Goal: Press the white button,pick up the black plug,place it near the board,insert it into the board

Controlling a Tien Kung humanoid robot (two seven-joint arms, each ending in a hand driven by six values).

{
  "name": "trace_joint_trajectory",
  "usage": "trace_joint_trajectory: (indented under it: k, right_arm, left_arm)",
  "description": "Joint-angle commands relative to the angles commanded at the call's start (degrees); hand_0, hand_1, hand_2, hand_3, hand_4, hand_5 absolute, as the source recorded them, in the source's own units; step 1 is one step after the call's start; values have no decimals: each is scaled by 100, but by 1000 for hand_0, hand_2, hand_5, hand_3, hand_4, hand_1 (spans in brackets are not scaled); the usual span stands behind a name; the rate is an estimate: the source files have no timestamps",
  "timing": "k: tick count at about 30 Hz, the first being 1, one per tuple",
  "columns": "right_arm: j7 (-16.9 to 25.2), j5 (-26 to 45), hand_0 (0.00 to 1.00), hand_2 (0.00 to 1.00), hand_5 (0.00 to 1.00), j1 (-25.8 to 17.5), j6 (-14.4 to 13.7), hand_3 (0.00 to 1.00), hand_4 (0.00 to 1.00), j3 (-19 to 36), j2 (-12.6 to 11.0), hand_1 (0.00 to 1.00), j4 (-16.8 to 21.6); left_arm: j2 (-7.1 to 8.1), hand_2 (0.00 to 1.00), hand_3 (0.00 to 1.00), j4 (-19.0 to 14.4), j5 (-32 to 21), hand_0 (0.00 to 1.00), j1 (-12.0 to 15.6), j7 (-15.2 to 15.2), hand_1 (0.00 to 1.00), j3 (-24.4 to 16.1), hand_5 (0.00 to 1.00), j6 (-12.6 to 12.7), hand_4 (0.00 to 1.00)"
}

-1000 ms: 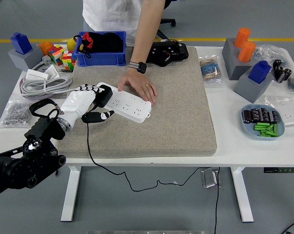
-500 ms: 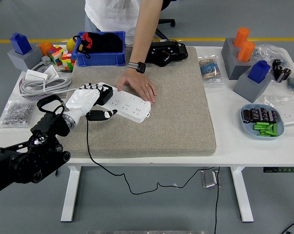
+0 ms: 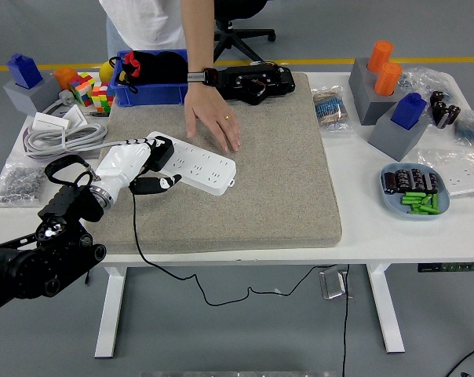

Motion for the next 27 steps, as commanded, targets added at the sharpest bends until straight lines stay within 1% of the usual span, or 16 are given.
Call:
trace_joint_trajectory:
  k: [5,11,15,19,21,26,27]
  right_arm:
    - [-1,-2,793,791,586,-10,1,775,797,6,8,763,0]
    - [-2,-8,794,791,586,-20,-1,775,797,14,8,763,-5]
    - [-3,-12,793,790,586,-23,-1,775,797,29,9,763,-5]
    - [-3,-24,793,790,586,-31,-1,775,797,57,7,763,2]
    - [-3,-36,791,790,588,-41,0,775,814,81,5,763,9]
    - [-6,-95,791,790,588,-65,4,775,814,198,-9,763,11]
    - [-6,-101,791,789,586,-70,4,775,797,215,-16,763,13]
  left_arm:
    - [55,853,821,-305,65,901,57,-27,914,-425,623,58,811]
    - [94,856,819,-535,103,907,167,-88,919,-836,623,142,808]
    - [99,859,817,-584,118,913,273,-126,921,-1161,624,189,809]
    - [81,859,817,-580,132,913,431,-129,921,-1618,624,206,809]
    - [68,859,815,-572,150,914,510,-128,921,-1854,626,211,811]
    - [21,859,815,-576,173,914,686,-113,921,-2316,626,202,811]
    - [1,866,818,-587,167,920,741,-114,924,-2405,626,201,811]
